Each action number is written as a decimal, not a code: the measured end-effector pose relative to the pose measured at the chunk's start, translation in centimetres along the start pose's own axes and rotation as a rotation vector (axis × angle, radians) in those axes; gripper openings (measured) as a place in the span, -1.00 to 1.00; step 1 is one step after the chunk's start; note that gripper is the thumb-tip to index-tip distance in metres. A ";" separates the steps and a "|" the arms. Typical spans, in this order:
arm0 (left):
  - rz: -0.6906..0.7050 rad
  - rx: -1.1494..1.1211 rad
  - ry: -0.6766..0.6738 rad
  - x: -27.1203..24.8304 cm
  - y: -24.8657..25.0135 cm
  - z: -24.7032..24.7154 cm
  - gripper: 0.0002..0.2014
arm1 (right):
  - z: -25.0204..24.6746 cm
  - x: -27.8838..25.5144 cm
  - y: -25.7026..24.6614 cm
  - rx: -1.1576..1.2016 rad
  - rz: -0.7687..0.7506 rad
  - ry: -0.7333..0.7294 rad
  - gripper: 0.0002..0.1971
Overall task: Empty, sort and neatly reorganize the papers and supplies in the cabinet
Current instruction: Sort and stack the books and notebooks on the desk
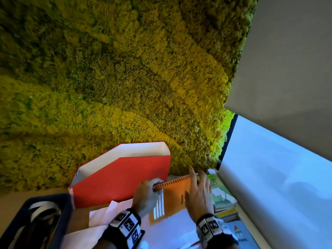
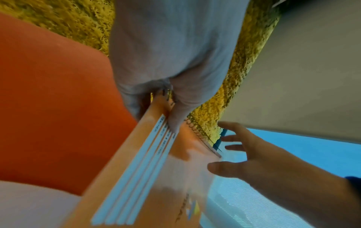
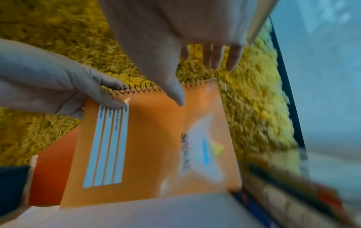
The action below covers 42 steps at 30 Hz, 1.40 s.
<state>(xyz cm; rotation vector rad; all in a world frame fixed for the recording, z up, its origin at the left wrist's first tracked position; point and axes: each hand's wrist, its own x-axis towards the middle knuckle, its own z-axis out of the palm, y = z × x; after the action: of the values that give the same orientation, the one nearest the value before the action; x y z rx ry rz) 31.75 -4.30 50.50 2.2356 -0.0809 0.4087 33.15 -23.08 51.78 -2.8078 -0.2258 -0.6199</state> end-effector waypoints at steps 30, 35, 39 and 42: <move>-0.503 0.141 -0.588 -9.5 10.2 25.1 -0.71 | -2.7 -12.7 27.7 0.288 0.629 -0.522 -0.59; -0.519 0.098 -0.571 -10.2 10.2 24.7 -0.87 | -2.1 -13.0 26.1 0.151 0.570 -0.604 -0.68; -0.509 0.040 -0.469 -10.8 9.9 23.5 -0.83 | -2.3 -13.0 25.1 0.084 0.530 -0.597 -0.52; -0.525 -0.047 -0.336 -10.9 10.7 21.3 -0.80 | -1.7 -12.9 23.8 0.180 0.315 -0.782 -0.47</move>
<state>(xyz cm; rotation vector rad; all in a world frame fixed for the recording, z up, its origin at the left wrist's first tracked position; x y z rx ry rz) 25.03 -28.28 42.31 2.1546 0.3108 -0.2503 25.84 -47.52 42.59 -2.6741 0.0270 0.5547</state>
